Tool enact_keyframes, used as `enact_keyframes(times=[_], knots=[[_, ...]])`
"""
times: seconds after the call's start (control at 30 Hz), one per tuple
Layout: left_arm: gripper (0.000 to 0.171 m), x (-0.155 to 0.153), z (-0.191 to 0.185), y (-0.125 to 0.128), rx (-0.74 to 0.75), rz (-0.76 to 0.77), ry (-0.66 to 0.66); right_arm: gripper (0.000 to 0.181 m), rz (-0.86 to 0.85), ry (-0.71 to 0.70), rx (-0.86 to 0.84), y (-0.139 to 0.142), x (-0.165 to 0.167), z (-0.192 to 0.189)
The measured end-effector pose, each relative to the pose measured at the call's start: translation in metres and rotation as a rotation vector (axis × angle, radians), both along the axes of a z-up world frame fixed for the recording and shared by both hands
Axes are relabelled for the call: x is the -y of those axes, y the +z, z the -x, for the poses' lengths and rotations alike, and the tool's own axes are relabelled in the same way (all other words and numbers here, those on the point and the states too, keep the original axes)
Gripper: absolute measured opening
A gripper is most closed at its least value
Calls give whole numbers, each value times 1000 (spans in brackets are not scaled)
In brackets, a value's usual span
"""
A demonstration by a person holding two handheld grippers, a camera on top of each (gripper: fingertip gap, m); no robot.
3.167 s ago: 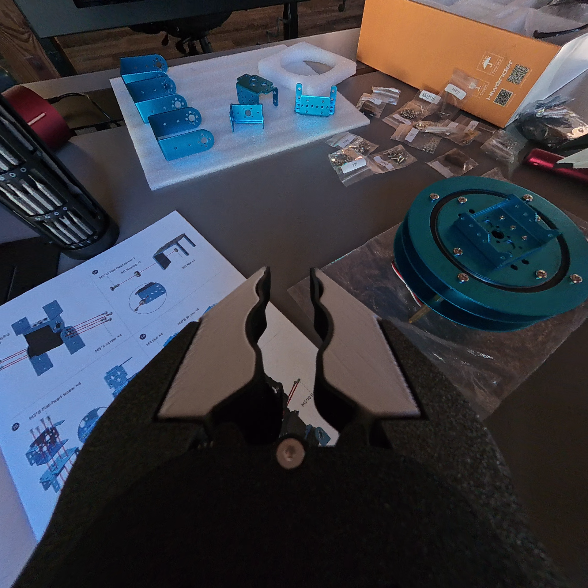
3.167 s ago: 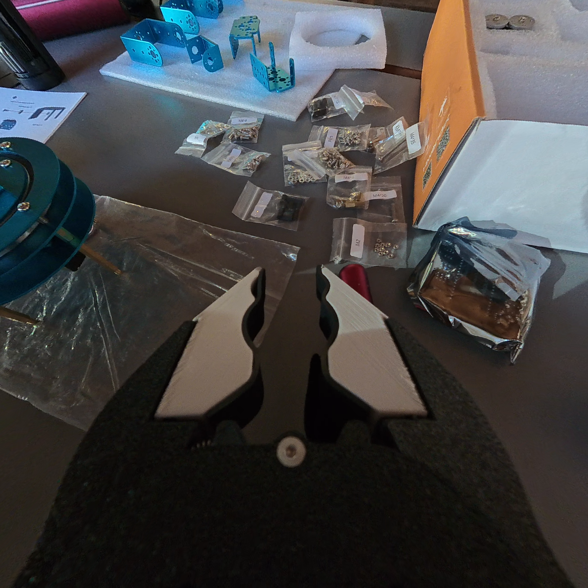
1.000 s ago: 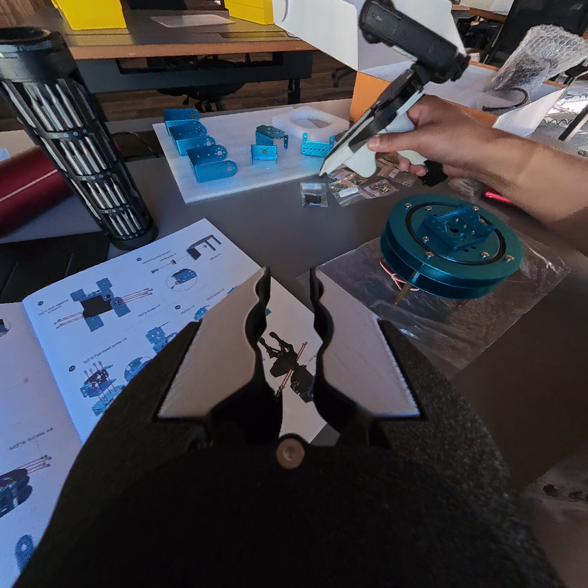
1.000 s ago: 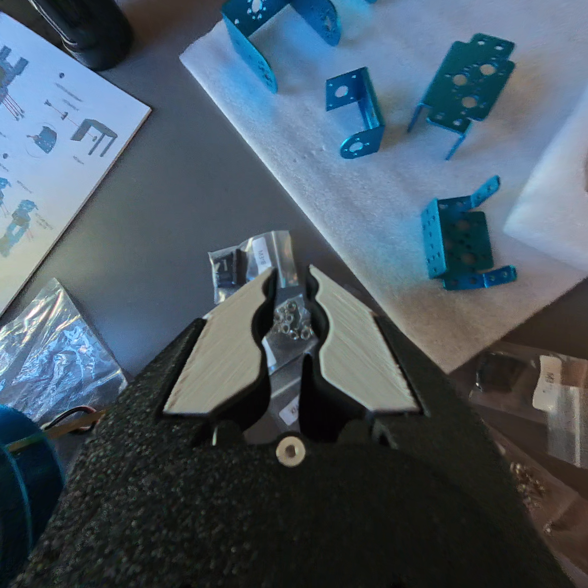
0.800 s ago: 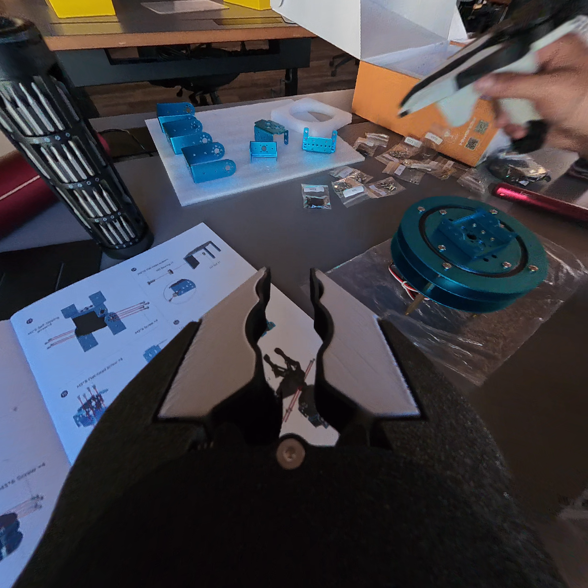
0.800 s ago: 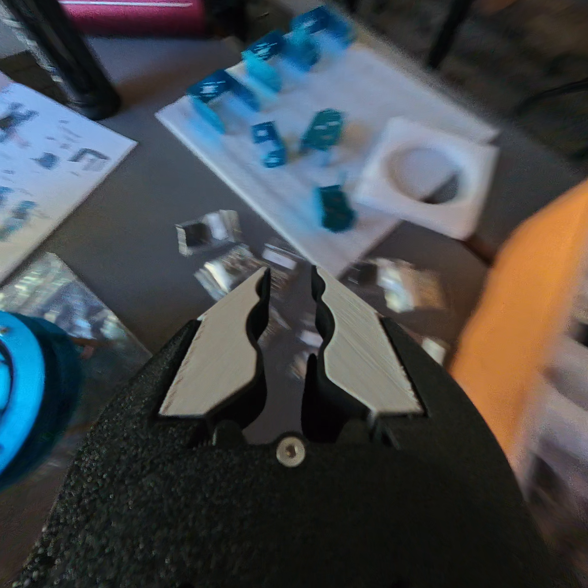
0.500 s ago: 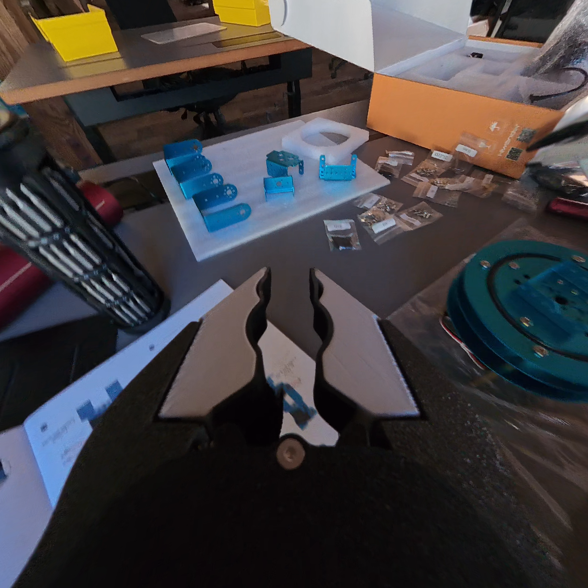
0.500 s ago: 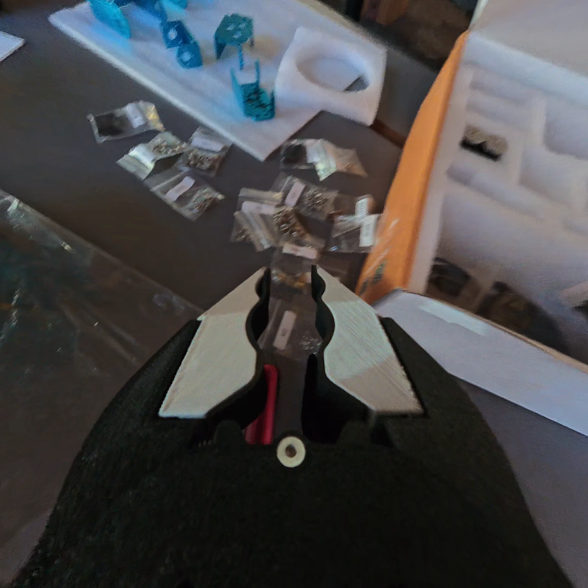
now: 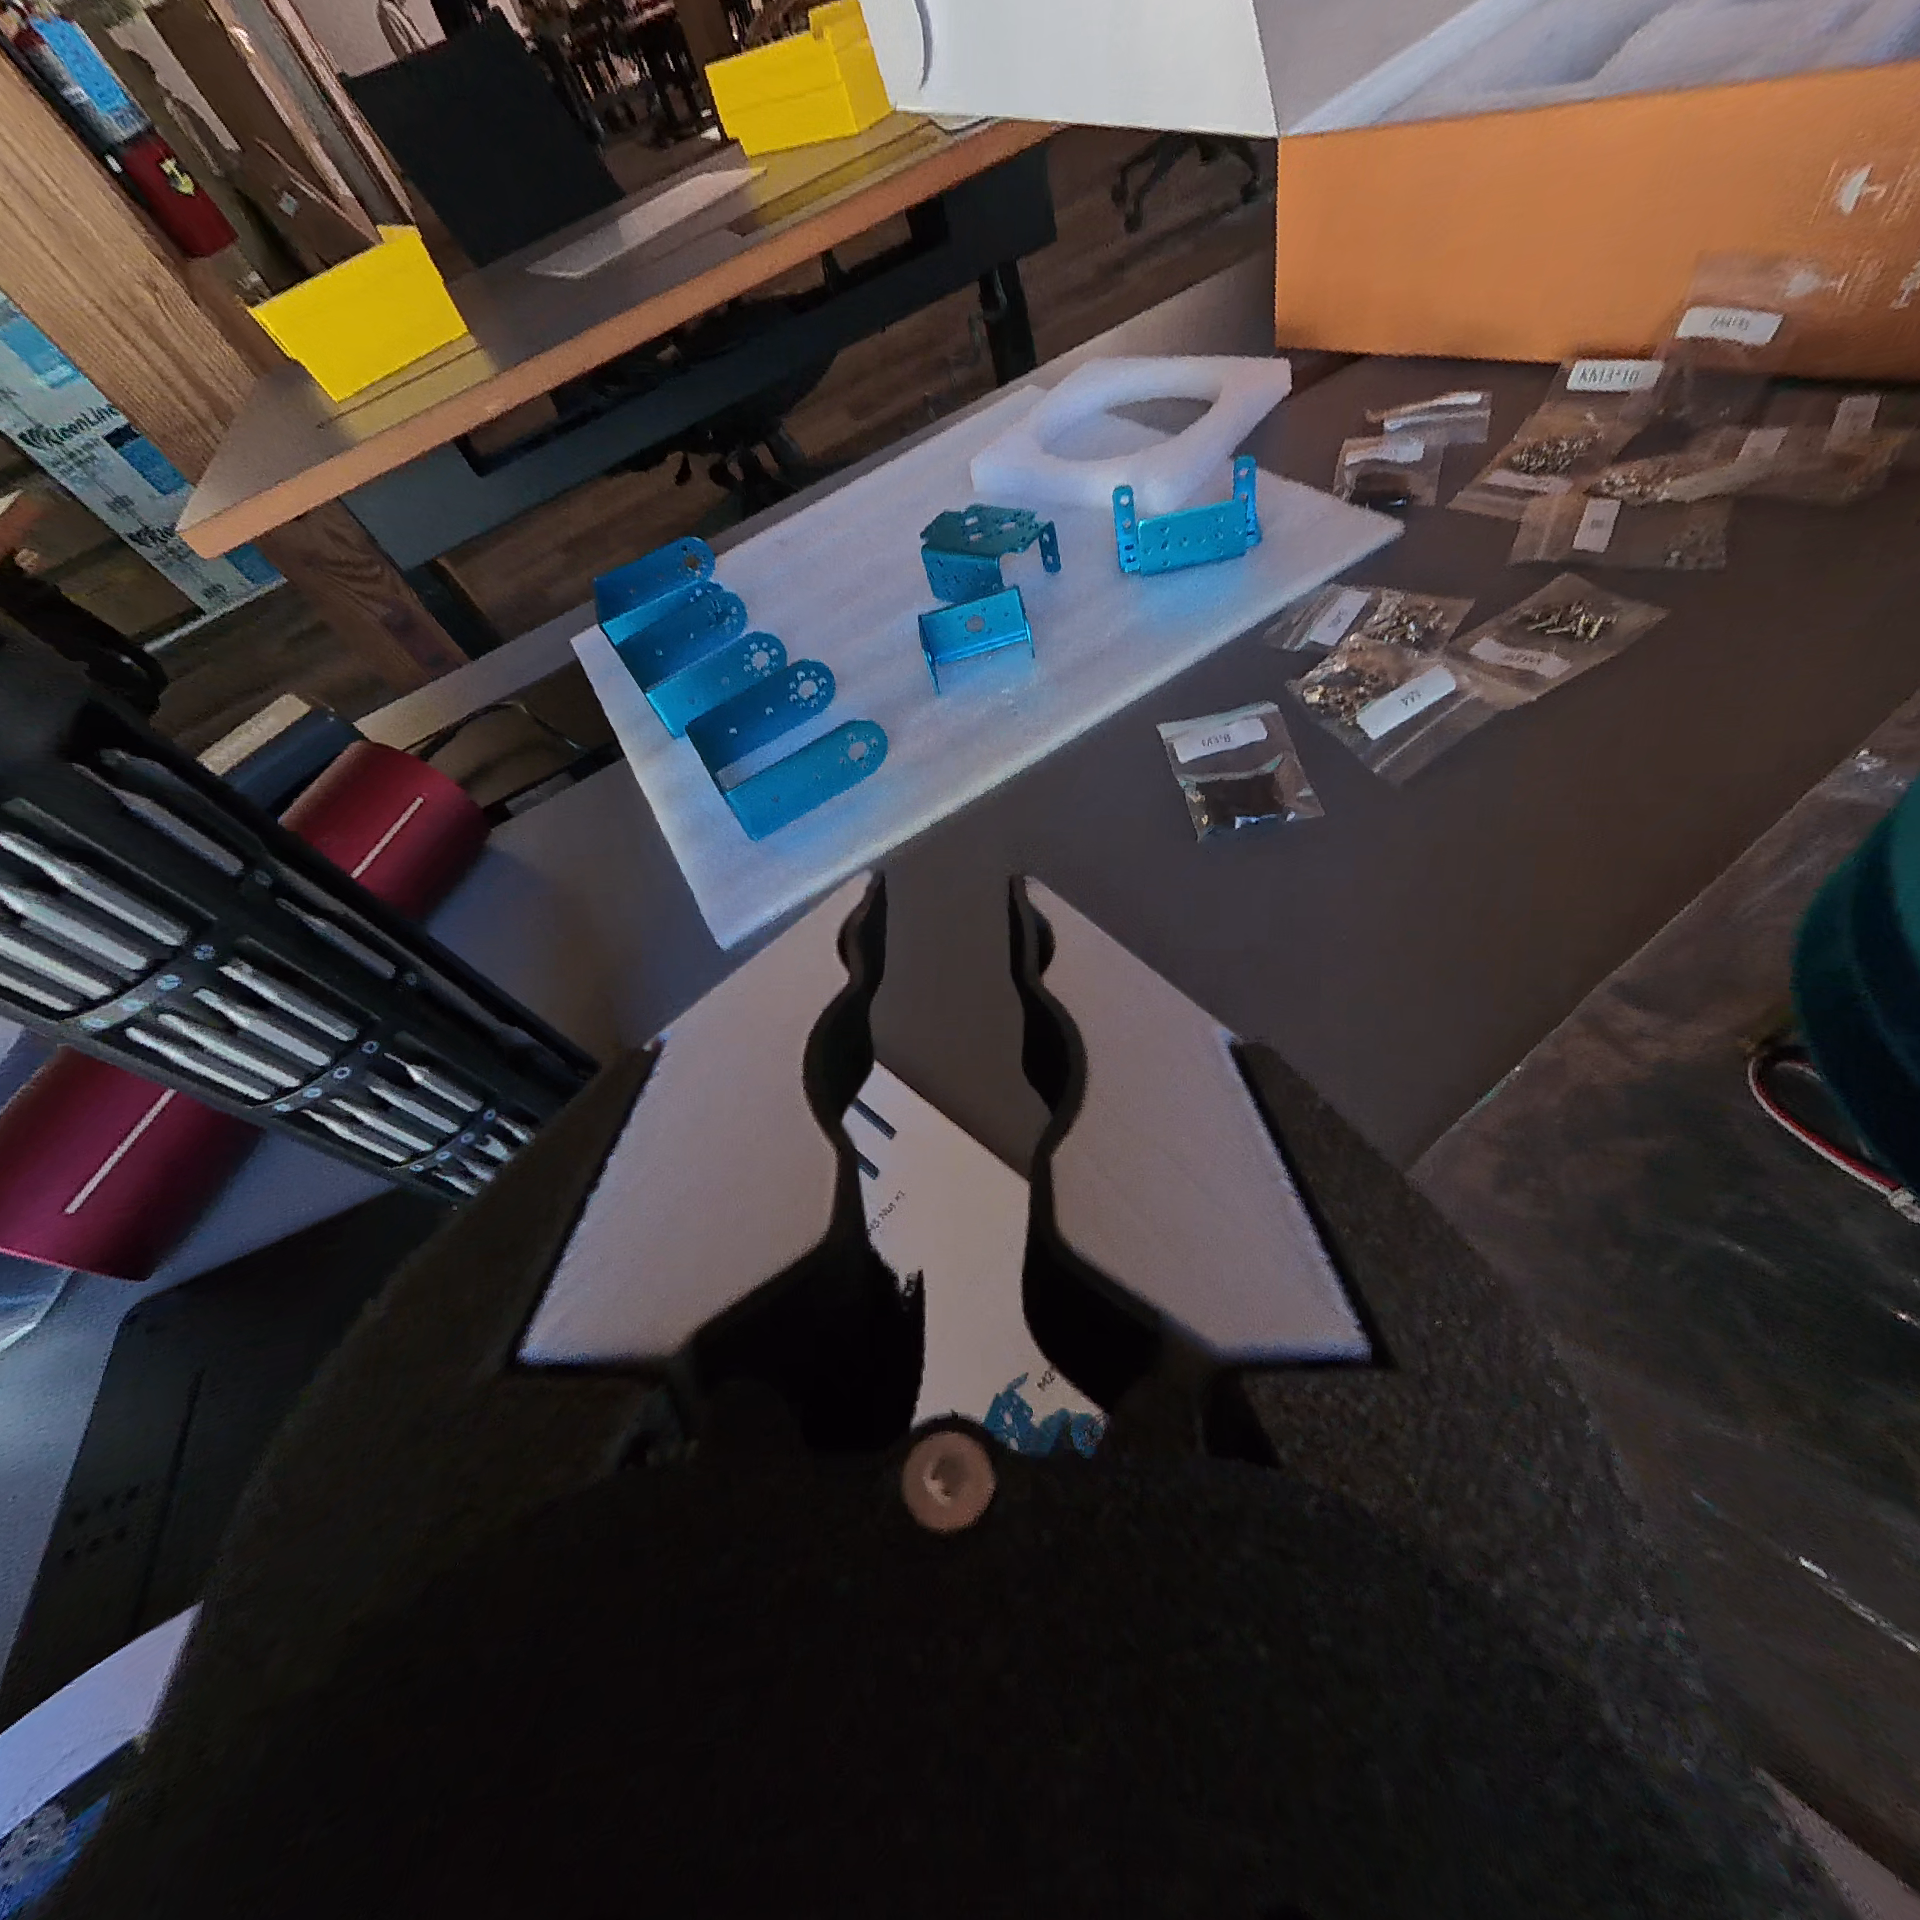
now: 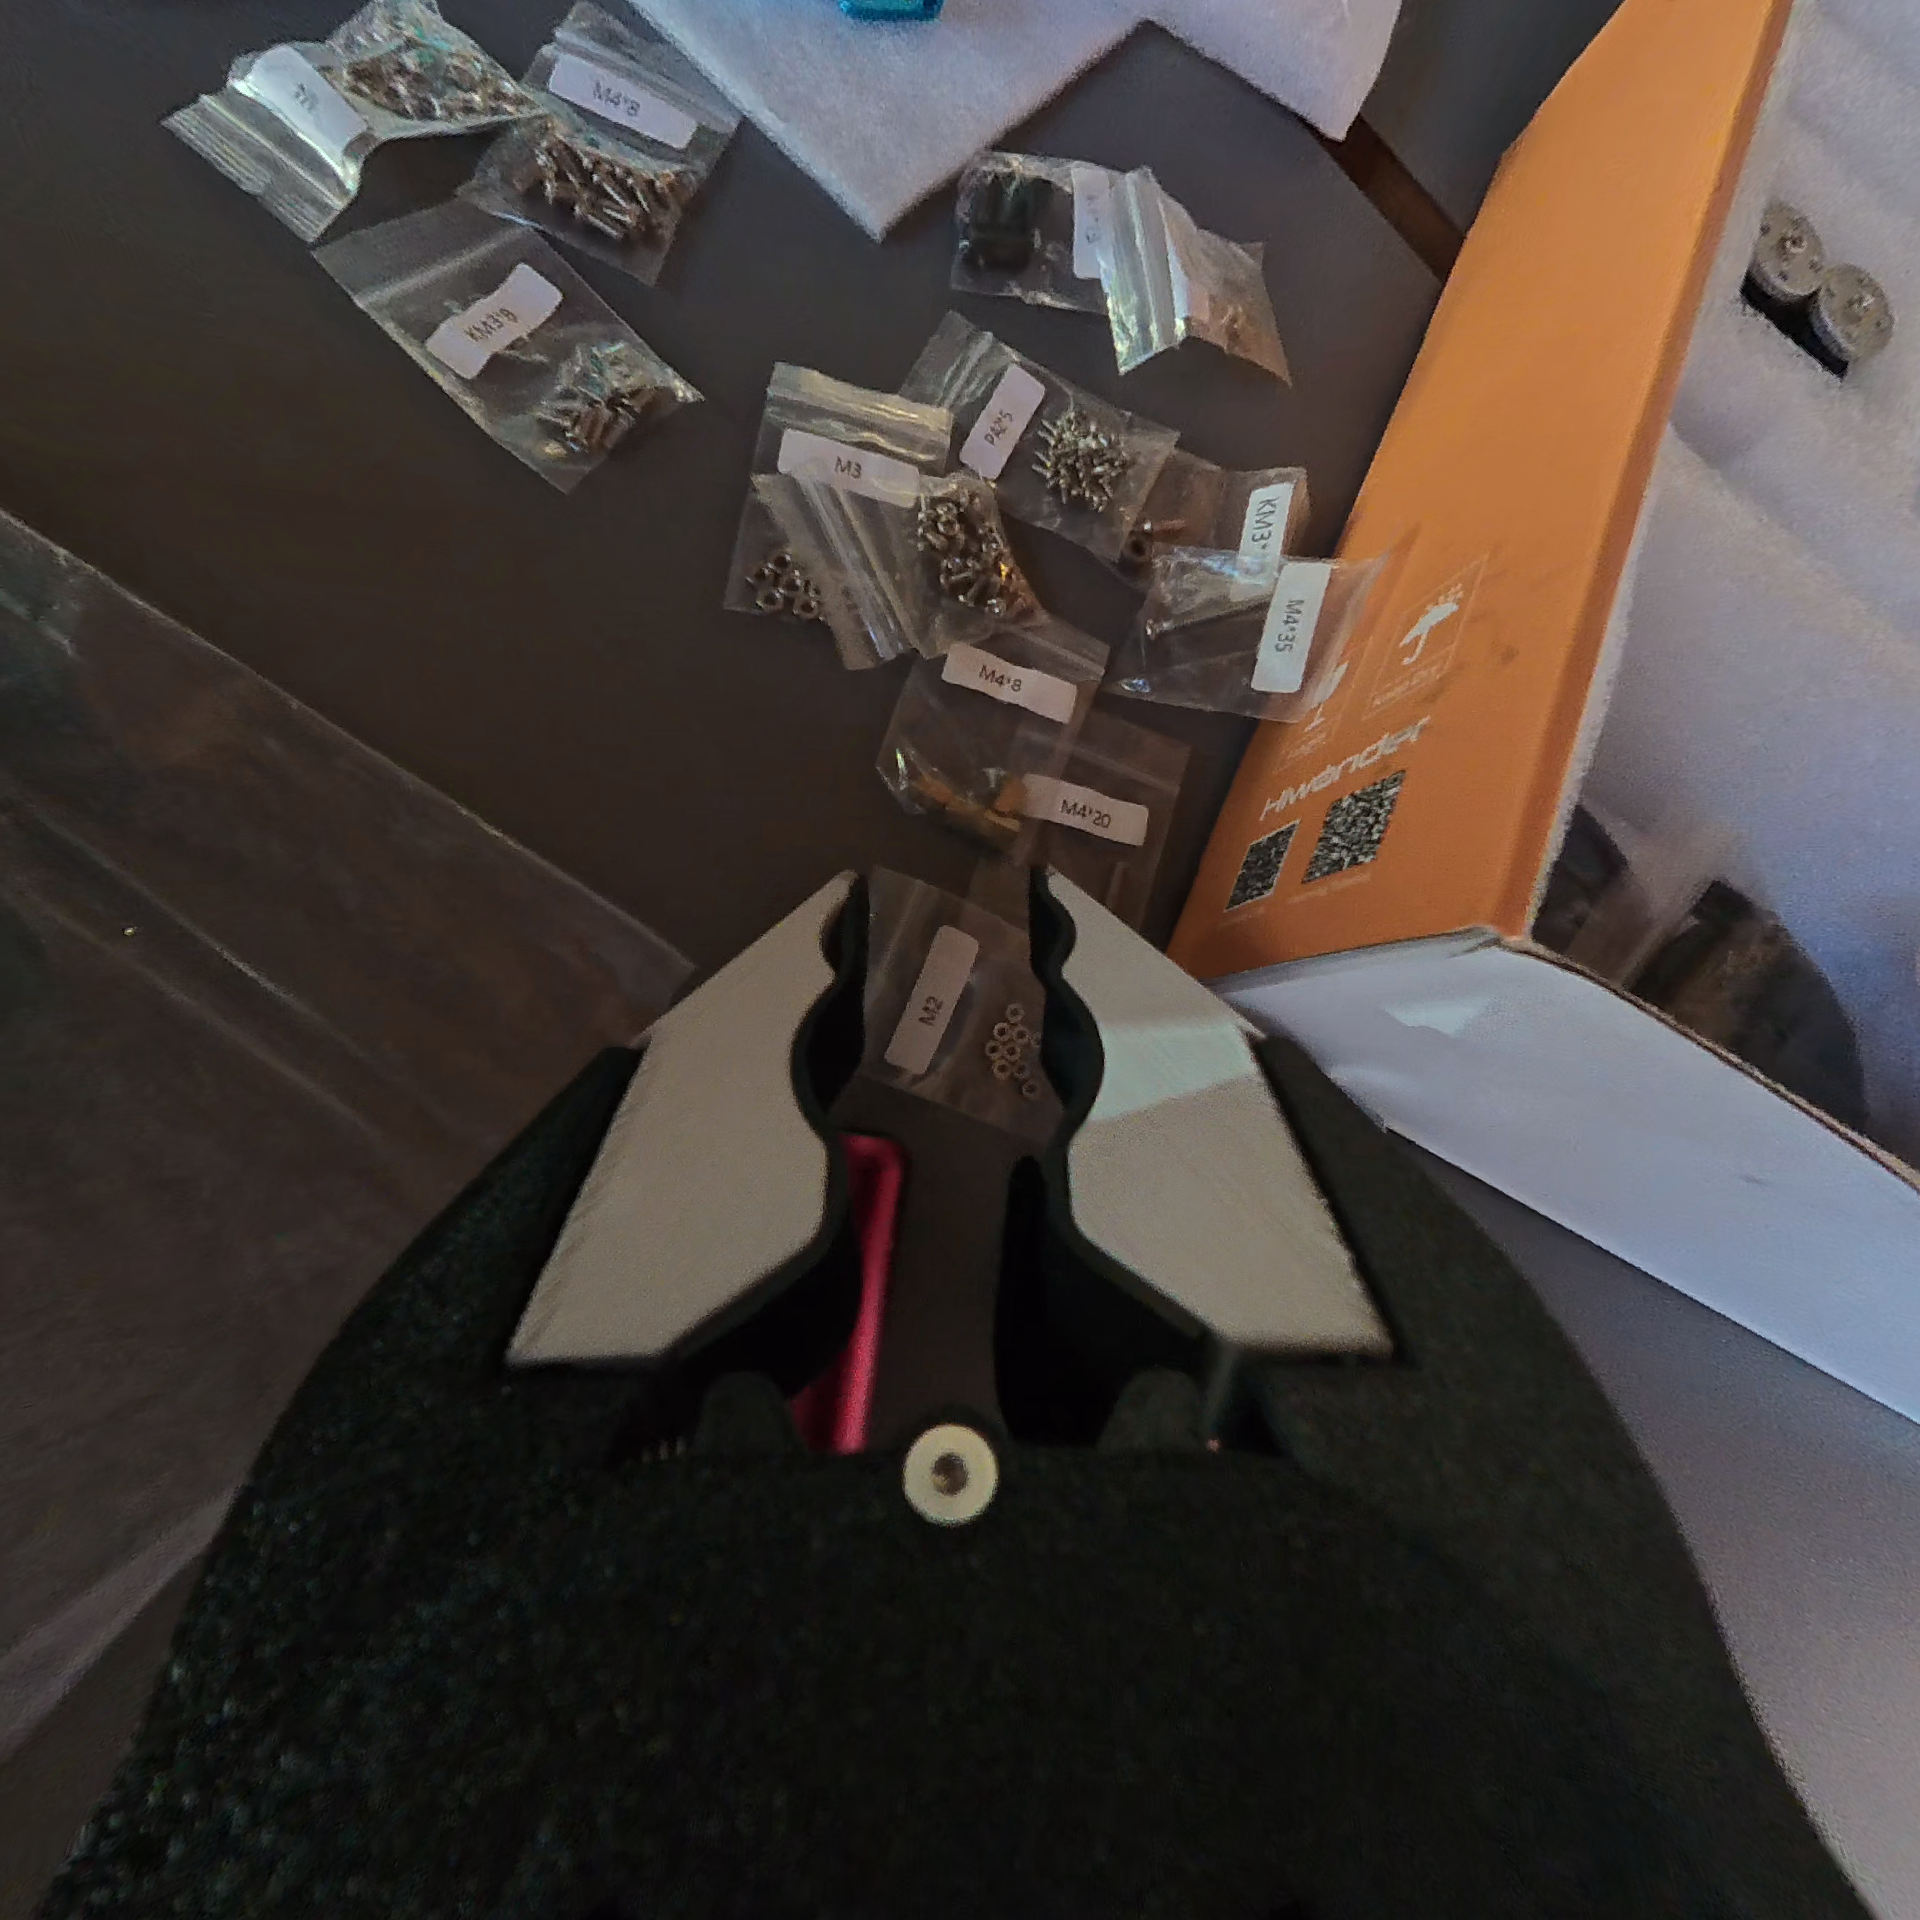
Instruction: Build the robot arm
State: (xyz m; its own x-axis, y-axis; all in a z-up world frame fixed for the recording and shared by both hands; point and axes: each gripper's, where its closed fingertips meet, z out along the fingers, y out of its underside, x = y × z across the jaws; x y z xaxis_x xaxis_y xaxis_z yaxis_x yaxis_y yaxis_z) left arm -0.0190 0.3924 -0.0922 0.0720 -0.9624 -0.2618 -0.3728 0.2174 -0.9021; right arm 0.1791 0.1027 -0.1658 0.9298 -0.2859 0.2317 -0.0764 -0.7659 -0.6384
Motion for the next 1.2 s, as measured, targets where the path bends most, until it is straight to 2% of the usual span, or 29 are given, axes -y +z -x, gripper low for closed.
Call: enact_keyframes(times=[0.1,0.23,0.4,0.47,0.57,0.63,0.73,0.87,0.97,1.03,1.13,1.17,1.2], knots=[[23,2,1,-2,-7,27,-4,29,-34,-5,-25,1,-6,1],[23,6,2,2,7,98,-14,28,-90,52,-25,4,-31,7],[23,7,0,3,14,114,-19,29,64,105,104,-10,-53,-8],[23,7,2,6,21,79,-19,5,44,123,132,-5,-59,-7],[23,6,5,7,23,27,-14,0,-18,146,155,17,-62,0],[23,7,6,8,22,27,-15,0,-105,183,56,34,-69,17],[23,13,7,12,38,45,-35,0,-198,244,-188,47,-78,47],[23,27,8,15,45,102,-93,0,-170,284,-296,45,-86,64],[23,41,3,13,-22,149,-159,0,-164,337,-412,45,-109,74],[23,43,0,13,-71,146,-179,0,-99,323,-435,32,-122,63],[23,45,-6,15,-104,120,-232,0,105,153,-170,4,-114,-3],[23,45,-7,16,-103,103,-249,10,151,121,-112,1,-109,-16],[23,45,-8,16,-94,80,-261,27,172,99,-82,2,-106,-23]])
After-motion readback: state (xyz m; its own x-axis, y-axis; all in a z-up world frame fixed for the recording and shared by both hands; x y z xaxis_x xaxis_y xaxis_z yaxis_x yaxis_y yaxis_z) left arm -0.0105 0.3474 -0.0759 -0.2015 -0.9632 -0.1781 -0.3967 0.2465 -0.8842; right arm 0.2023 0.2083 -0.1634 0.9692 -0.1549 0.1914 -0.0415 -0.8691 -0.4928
